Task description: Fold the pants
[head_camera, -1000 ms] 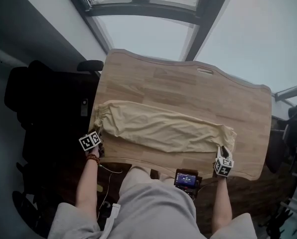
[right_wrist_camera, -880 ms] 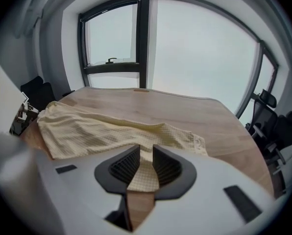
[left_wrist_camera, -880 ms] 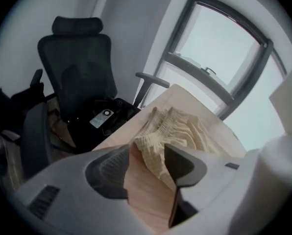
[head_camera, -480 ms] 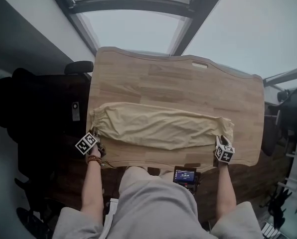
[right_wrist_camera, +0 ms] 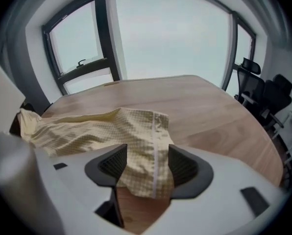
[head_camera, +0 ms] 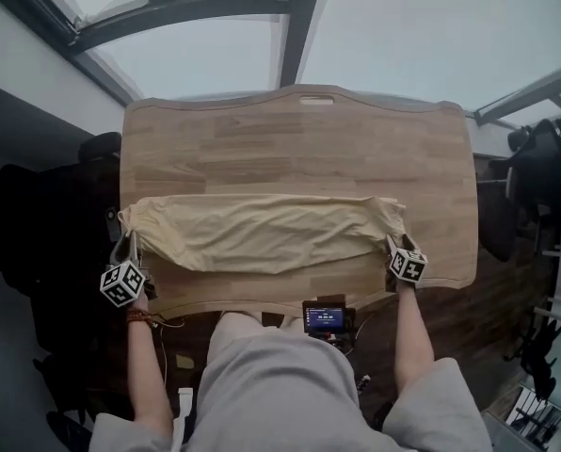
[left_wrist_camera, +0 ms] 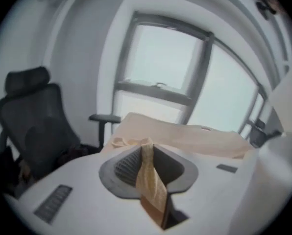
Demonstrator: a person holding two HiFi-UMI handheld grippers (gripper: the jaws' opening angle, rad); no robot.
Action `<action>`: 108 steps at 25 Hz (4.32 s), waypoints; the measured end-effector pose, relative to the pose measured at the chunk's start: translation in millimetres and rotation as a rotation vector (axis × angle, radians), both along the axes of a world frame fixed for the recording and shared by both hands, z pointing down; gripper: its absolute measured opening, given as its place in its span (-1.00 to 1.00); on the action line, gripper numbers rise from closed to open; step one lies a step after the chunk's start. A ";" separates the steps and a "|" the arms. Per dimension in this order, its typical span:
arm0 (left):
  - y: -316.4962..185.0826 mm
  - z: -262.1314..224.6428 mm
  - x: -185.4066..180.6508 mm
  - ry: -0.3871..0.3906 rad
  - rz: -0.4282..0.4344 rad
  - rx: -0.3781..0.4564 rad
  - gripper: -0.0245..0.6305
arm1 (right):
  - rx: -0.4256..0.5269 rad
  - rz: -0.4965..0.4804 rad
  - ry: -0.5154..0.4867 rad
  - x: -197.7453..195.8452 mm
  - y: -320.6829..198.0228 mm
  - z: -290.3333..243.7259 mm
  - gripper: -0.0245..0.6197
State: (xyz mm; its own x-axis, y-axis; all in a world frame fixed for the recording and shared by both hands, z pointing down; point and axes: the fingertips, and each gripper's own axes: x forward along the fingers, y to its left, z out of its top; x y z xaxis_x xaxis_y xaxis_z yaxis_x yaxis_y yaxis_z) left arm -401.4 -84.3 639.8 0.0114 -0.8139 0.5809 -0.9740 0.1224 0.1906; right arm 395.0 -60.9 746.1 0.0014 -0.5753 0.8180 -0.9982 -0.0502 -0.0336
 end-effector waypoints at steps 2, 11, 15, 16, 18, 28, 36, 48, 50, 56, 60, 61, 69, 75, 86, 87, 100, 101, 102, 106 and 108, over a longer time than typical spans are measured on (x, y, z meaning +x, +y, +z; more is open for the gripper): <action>-20.8 -41.4 66.8 -0.123 0.222 0.052 -0.70 | 0.031 -0.042 -0.020 1.1 -9.5 -1.5 -0.14; -25.5 -86.5 213.3 -0.140 0.301 0.082 -0.70 | 0.004 -0.196 -0.262 9.3 -54.8 32.1 0.00; -16.4 -92.5 202.8 -0.160 0.251 0.064 -0.70 | -0.010 -0.275 -0.249 1.7 -76.4 35.8 -0.02; -15.9 -95.8 199.3 -0.167 0.240 0.066 -0.70 | -0.019 -0.283 -0.243 -0.7 -79.8 36.8 -0.11; -14.5 -101.8 192.7 -0.170 0.213 0.074 -0.70 | -0.052 -0.293 -0.227 -5.6 -81.5 40.1 -0.49; -14.5 -132.3 168.0 -0.126 0.173 0.173 -0.70 | -0.074 -0.337 -0.377 -73.7 -82.1 -101.2 -0.79; -4.3 -141.6 156.7 -0.070 0.223 0.249 -0.70 | -0.250 -0.290 -0.652 -236.3 -64.1 -164.5 -0.81; 7.7 -107.9 124.5 0.017 0.199 0.230 -0.70 | -0.443 -0.286 -1.027 -537.6 -28.5 -106.0 -0.03; 4.3 -111.1 128.4 0.000 0.255 0.235 -0.70 | -0.379 -0.325 -0.979 -513.1 -33.5 -114.8 -0.04; -5.9 -116.4 242.0 -0.105 0.624 0.252 -0.70 | -0.210 -0.179 -0.809 -353.2 -53.7 -115.8 -0.04; -4.7 -92.3 398.7 -0.147 0.921 0.264 -0.70 | -0.137 -0.051 -0.787 -254.8 -47.7 -117.8 -0.04; 0.2 -76.2 441.2 -0.155 1.006 0.251 -0.70 | -0.124 -0.029 -0.785 -235.5 -45.2 -116.5 -0.04; 59.0 2.0 507.1 -0.237 1.211 0.051 -0.46 | -0.088 -0.263 -0.647 -203.7 -52.5 -80.1 -0.04; 44.1 44.6 365.7 -0.371 0.949 -0.125 -0.54 | -0.009 -0.834 -0.296 -309.2 -75.3 -41.1 -0.14; 88.0 88.1 315.6 -0.246 1.015 -0.119 -0.70 | -0.069 -0.945 -0.081 -333.1 -126.6 0.6 -0.26; 80.0 66.8 313.9 -0.210 0.975 -0.062 -0.70 | -0.003 -0.967 -0.096 -335.8 -124.3 -20.1 -0.30; -23.0 129.2 284.6 -0.169 0.858 -0.304 -0.72 | -0.184 -1.127 -0.060 -363.5 -44.0 24.4 -0.54; -30.2 113.2 284.1 -0.185 0.849 -0.260 -0.72 | -0.168 -1.129 -0.077 -361.8 -44.7 13.4 -0.54; -36.6 93.3 285.2 -0.197 0.837 -0.203 -0.72 | -0.131 -1.126 -0.090 -358.4 -47.8 -1.9 -0.54; -48.6 4.3 308.2 -0.210 0.810 0.029 -0.72 | 0.128 -0.929 -0.229 -334.8 -75.7 -92.9 -0.60; -41.8 -19.4 324.8 -0.222 0.809 0.071 -0.72 | 0.206 -0.795 -0.319 -316.9 -82.2 -123.8 -0.66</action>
State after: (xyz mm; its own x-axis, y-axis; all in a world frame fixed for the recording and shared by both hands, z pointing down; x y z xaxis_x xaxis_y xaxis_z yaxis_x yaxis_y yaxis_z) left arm -76.5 -126.0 620.4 0.4980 -0.6388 0.5865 -0.7723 -0.6343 -0.0351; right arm 78.0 -143.0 622.4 -0.6730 -0.4451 0.5907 -0.6765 0.6933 -0.2483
